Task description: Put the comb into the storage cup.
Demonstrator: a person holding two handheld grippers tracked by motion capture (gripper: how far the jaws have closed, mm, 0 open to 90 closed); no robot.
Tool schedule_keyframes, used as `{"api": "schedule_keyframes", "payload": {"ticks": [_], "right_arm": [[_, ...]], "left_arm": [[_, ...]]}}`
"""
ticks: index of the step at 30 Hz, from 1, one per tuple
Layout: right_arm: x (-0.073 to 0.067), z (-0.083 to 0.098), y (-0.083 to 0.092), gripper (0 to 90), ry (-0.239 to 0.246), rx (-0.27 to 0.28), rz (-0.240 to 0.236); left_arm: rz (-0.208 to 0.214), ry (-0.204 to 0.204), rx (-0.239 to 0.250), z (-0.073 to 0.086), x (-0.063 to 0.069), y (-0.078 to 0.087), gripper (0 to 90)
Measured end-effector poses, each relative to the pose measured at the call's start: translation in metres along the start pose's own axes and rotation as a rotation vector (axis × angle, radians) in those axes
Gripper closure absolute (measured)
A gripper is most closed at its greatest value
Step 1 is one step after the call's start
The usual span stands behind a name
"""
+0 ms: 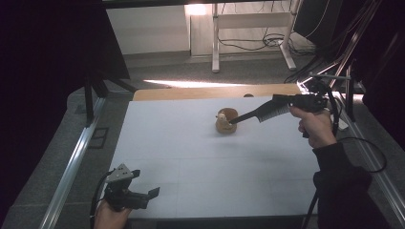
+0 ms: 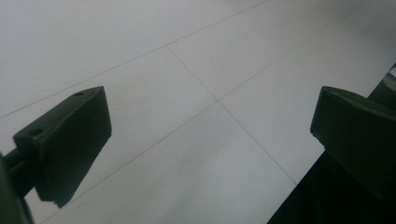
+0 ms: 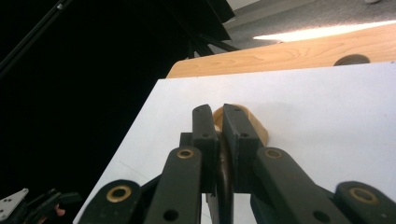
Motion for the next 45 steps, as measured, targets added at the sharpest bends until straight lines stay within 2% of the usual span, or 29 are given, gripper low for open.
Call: {"api": "schedule_keyframes", "payload": {"ticks": [17, 23, 45], "right_arm": [[0.007, -0.019, -0.008, 85.0, -0.006, 0.026, 0.049], [0.01, -0.023, -0.014, 85.0, -0.012, 0.028, 0.064], [0.01, -0.03, -0.038, 85.0, 0.011, 0.016, 0.104]], "left_arm": [[0.005, -0.002, -0.015, 0.0, 0.0, -0.002, 0.0], [0.007, -0.005, -0.018, 0.0, 0.001, -0.002, 0.0], [0.016, -0.006, -0.017, 0.0, 0.001, -0.002, 0.0]]}}
Point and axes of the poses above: each handheld gripper's, and its own axes: y roughly backward along the jaws, z roughly out of its underside, x roughly to its right, the point moved 6 cm from there along -y, roughly forward along the jaws, and after that the axes turned 5 degrees about -y, right-handed, at the moved point
